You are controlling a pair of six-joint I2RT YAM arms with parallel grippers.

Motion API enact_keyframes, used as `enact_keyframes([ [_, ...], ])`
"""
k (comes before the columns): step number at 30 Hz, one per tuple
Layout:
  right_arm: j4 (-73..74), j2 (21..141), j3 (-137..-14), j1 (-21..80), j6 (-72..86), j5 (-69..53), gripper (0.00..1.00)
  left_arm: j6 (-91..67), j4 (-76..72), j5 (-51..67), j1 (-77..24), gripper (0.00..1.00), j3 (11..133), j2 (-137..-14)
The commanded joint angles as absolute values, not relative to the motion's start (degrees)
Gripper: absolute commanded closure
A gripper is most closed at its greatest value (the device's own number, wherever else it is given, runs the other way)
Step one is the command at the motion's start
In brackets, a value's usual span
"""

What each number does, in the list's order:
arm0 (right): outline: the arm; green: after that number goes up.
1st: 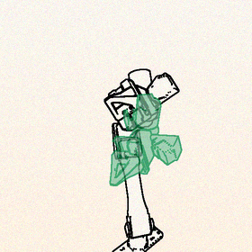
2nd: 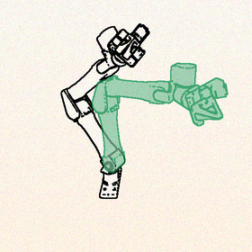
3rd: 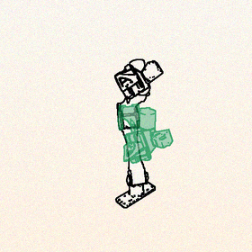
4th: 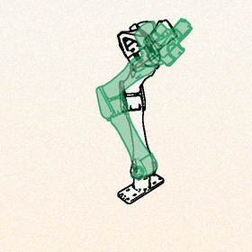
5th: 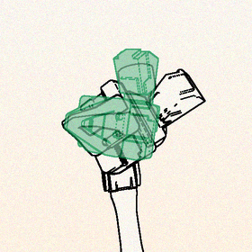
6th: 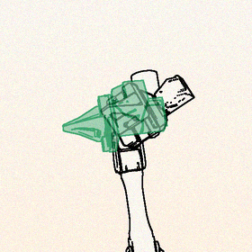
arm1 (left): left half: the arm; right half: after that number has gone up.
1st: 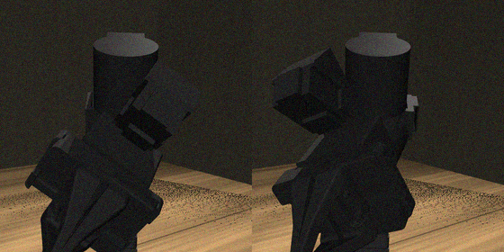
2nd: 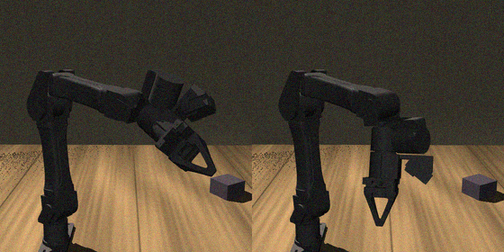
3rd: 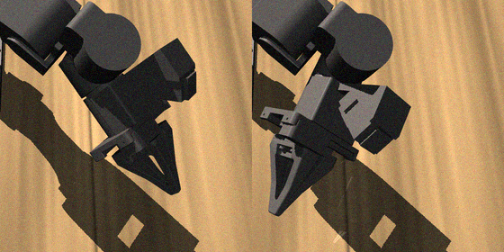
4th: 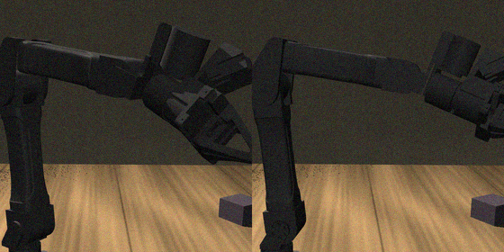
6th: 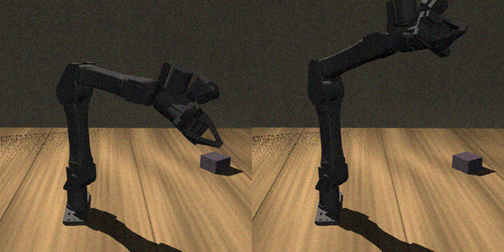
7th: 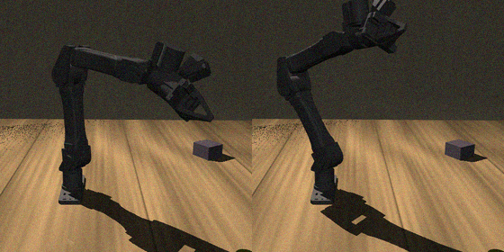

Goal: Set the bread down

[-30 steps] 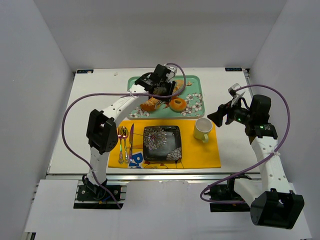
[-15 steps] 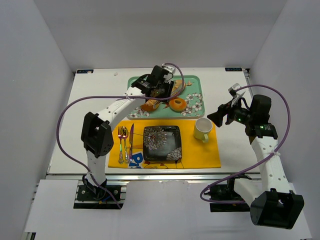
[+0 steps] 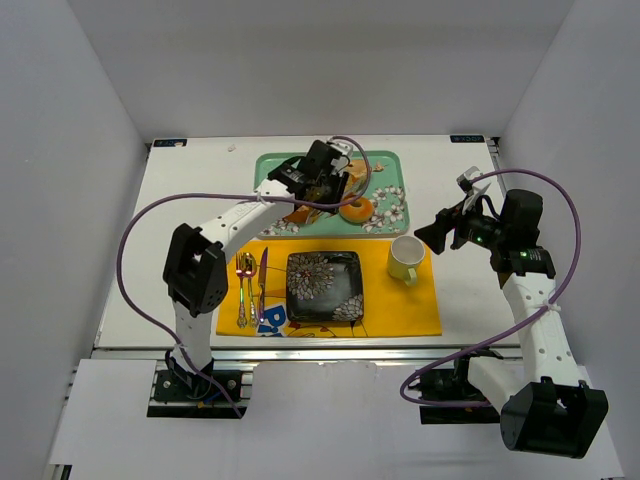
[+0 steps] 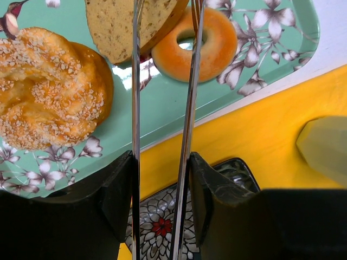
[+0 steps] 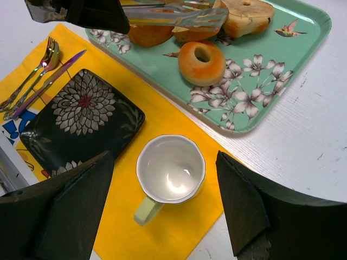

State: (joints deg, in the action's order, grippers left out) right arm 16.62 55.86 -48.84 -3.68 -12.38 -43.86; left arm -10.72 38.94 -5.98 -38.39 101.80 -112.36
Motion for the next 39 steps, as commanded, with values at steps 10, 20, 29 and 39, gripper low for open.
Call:
enact_keyframes([
  [10,15.82,55.55,-47.81,-4.04,-11.78,-45.44,0.19,-8.88,37.62,-10.28,-40.69,0.46,99.49,-107.75],
  [20,15.73,55.20,-47.81,-4.31,-11.43,-45.61,0.19,-8.96,37.36,-12.92,-40.96,0.79,98.26,-108.28],
  [29,16.17,54.93,-48.08,-4.48,-11.51,-45.79,0.19,-11.51,37.00,-11.07,-40.96,0.98,101.95,-103.37],
  [39,16.52,55.02,-48.78,-4.57,-11.60,-46.14,0.19,-14.59,33.93,-3.01,-40.96,1.00,89.41,-85.03],
])
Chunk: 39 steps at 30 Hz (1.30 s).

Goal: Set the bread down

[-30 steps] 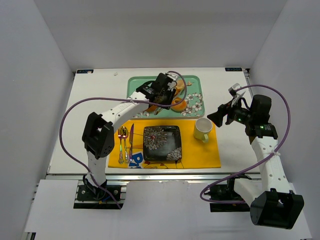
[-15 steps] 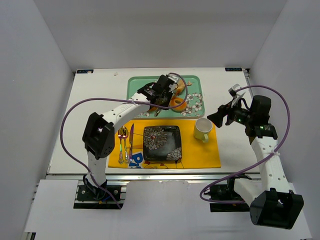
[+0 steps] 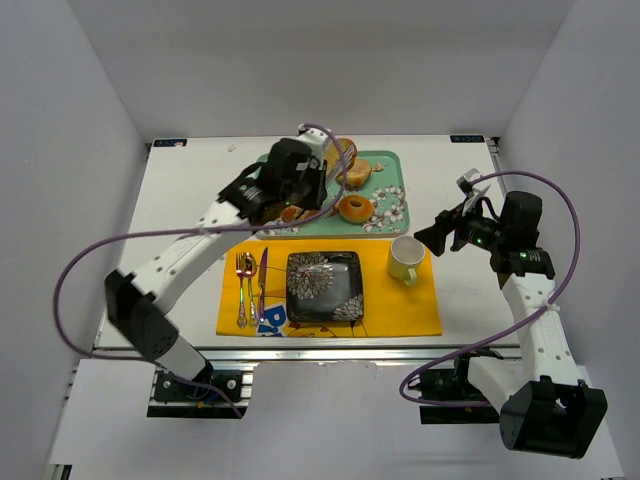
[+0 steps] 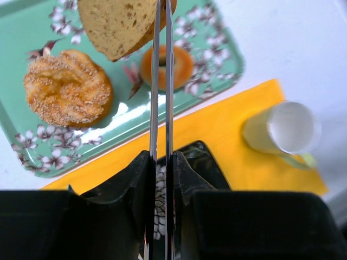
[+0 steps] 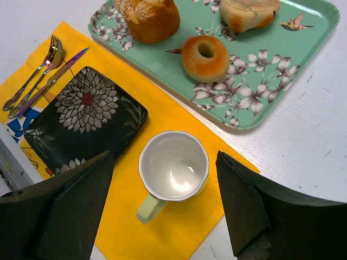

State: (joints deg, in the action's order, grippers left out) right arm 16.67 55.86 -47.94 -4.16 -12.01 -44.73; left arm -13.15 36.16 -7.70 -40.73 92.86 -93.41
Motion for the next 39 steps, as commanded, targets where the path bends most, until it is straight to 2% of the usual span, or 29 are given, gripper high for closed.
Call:
enact_keyframes([
  [1,16.61,55.02,-48.87,-4.48,-11.69,-46.23,0.19,-14.59,33.58,-2.03,-40.96,1.00,85.38,-82.99],
  [7,17.31,55.28,-49.83,-4.57,-11.95,-46.58,0.19,-12.57,36.02,7.97,-41.48,1.00,70.86,-66.48],
  [13,18.28,56.25,-51.33,-4.57,-12.04,-47.63,0.19,-13.09,40.25,10.46,-44.73,1.00,61.36,-59.25],
  [24,19.95,56.16,-52.56,-4.57,-12.66,-47.99,0.19,-15.73,40.78,1.86,-58.09,1.00,55.38,-66.18],
  [28,20.30,55.72,-52.56,-4.48,-12.66,-47.55,0.19,-16.35,40.78,-1.12,-59.24,0.87,54.32,-66.80],
  [29,20.48,55.72,-52.47,-4.57,-12.74,-47.55,0.19,-16.52,40.87,-1.58,-59.33,0.76,54.14,-66.62],
  [32,20.65,55.72,-52.56,-4.57,-12.83,-47.55,0.19,-16.87,41.39,-2.11,-59.33,0.57,53.88,-66.01],
  [39,20.57,55.99,-52.47,-4.57,-12.74,-47.64,0.19,-18.28,42.54,-3.34,-59.33,0.43,54.23,-62.94],
])
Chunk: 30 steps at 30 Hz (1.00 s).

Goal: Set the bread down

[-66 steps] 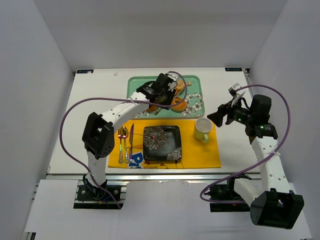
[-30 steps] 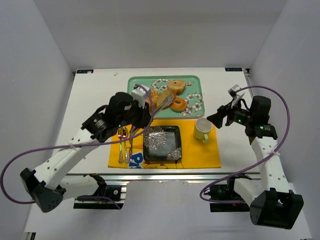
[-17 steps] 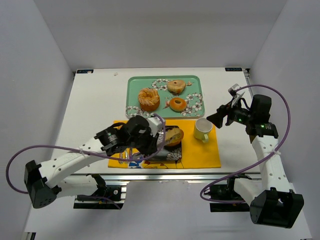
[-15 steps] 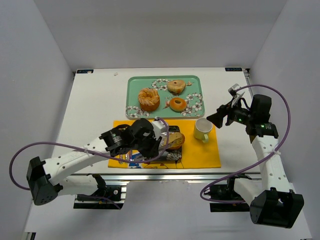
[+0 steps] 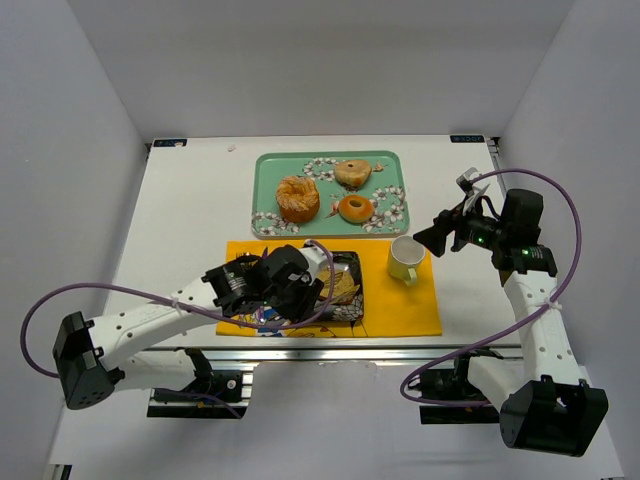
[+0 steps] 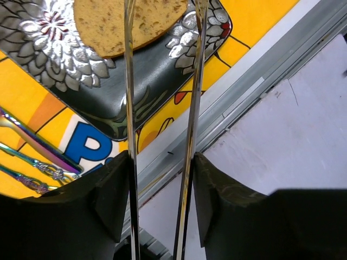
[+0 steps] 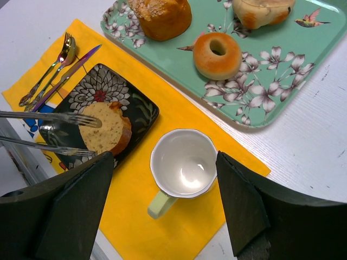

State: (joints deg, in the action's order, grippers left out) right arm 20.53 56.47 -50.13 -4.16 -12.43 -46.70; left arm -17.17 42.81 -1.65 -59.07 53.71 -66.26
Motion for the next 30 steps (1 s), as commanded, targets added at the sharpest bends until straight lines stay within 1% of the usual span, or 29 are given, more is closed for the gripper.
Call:
enact_keyframes([
  [1,20.65,55.99,-52.38,-4.57,-12.83,-47.64,0.19,-18.72,42.45,-3.95,-59.33,0.42,54.49,-61.62],
  [4,20.57,55.99,-52.29,-4.57,-12.83,-47.72,0.19,-20.39,41.57,-5.61,-59.33,0.41,54.67,-58.20],
  [6,20.57,55.99,-52.12,-4.57,-12.83,-47.90,0.19,-22.93,41.22,-7.72,-59.33,0.43,55.02,-56.26],
  [7,20.57,55.99,-52.03,-4.57,-12.83,-47.81,0.19,-25.29,41.31,-11.39,-59.33,0.48,55.19,-53.90],
  [9,20.57,56.07,-51.94,-4.57,-12.92,-47.90,0.19,-27.76,40.87,-15.97,-59.24,0.52,55.20,-50.99],
  [12,20.30,56.16,-51.59,-4.57,-12.83,-48.25,0.19,-30.58,41.57,-26.69,-58.10,0.54,54.41,-46.15],
  [15,19.86,56.34,-51.42,-4.57,-12.66,-48.78,0.19,-30.32,43.33,-34.95,-53.37,0.54,53.10,-44.30],
  [17,19.78,56.51,-51.50,-4.57,-12.66,-49.22,0.19,-26.48,40.54,-34.46,-45.73,0.53,51.60,-43.51],
  [18,19.69,56.60,-51.59,-4.57,-12.92,-49.48,0.19,-23.58,39.39,-31.49,-38.83,0.53,50.11,-43.68],
  [20,19.51,56.78,-51.68,-4.57,-13.09,-49.75,0.19,-21.21,36.93,-26.39,-31.24,0.53,48.70,-44.90],
  [21,19.42,56.78,-51.77,-4.57,-13.18,-49.75,0.19,-20.14,34.39,-21.06,-27.72,0.53,48.00,-45.78],
  [22,19.25,56.78,-51.77,-4.57,-13.27,-50.01,0.19,-19.17,32.97,-18.40,-20.72,0.53,46.68,-47.79],
  [24,19.25,56.34,-51.68,-4.57,-13.53,-50.18,0.19,-16.36,28.40,-13.82,-14.53,0.54,45.71,-50.09],
  [25,19.34,56.25,-51.77,-4.48,-13.62,-50.19,0.19,-15.48,27.00,-11.01,-9.37,0.53,45.01,-52.45],
  [28,20.13,55.64,-51.77,-4.57,-14.15,-50.19,0.19,-9.34,20.23,-9.06,-2.84,0.52,43.42,-56.93],
  [30,20.48,55.37,-51.77,-4.57,-14.24,-50.36,0.19,-6.96,14.96,-8.62,-0.45,0.51,40.70,-59.05],
])
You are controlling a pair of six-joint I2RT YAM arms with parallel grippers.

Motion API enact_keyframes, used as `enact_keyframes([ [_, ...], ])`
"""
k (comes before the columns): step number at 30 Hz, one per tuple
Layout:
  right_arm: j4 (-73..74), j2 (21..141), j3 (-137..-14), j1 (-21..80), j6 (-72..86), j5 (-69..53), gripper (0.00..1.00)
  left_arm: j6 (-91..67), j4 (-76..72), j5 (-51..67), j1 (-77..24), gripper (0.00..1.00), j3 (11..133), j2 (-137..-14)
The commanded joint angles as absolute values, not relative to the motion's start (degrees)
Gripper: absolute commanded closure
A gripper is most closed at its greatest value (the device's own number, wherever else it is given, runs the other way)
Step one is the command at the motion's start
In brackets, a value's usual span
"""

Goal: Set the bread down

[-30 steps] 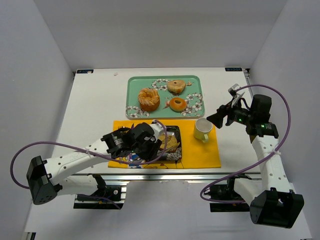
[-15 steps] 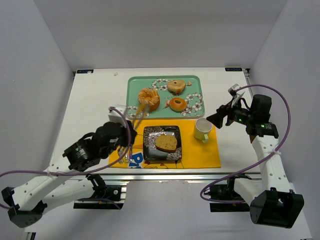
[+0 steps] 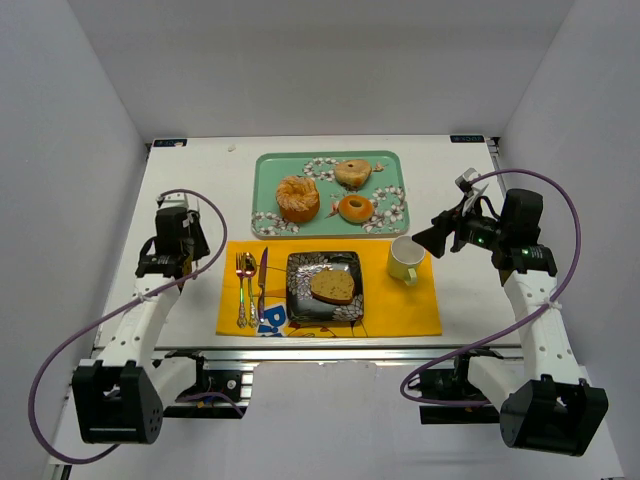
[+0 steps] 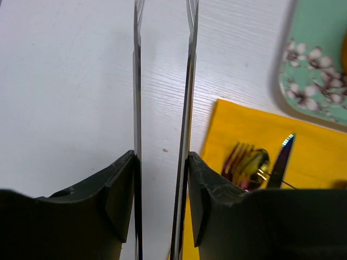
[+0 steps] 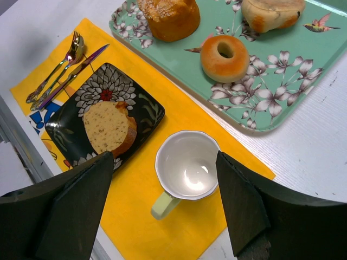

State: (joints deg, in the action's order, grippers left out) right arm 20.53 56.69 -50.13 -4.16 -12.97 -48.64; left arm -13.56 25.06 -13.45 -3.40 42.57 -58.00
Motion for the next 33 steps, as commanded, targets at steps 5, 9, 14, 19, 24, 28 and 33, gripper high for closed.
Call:
enact_keyframes([
  [5,21.62,54.76,-51.85,-4.57,-14.06,-50.98,0.19,-2.90,7.31,-4.67,7.02,0.42,35.60,-67.30],
  [9,22.67,54.93,-52.12,-4.57,-14.59,-51.41,0.19,-1.67,3.17,-2.81,8.61,0.36,31.39,-70.65],
  [14,24.86,55.63,-53.35,-4.57,-17.05,-51.85,0.18,-2.28,0.53,-3.16,8.79,0.26,29.36,-74.61],
  [19,25.40,56.25,-54.40,-4.48,-15.66,-49.23,0.12,-5.18,0.44,-4.83,8.88,0.16,28.74,-75.76],
  [24,26.89,58.18,-56.60,-4.04,-8.89,-36.60,0.10,-8.16,3.94,-9.04,9.49,0.02,31.28,-72.17],
  [28,26.63,59.85,-58.62,-3.96,-6.42,-30.77,0.11,-11.24,12.27,-5.12,9.75,0.02,38.04,-66.46],
  [33,24.70,61.61,-61.16,-3.96,-4.22,-31.28,0.11,-15.99,15.91,9.38,9.76,0.02,43.59,-56.44],
])
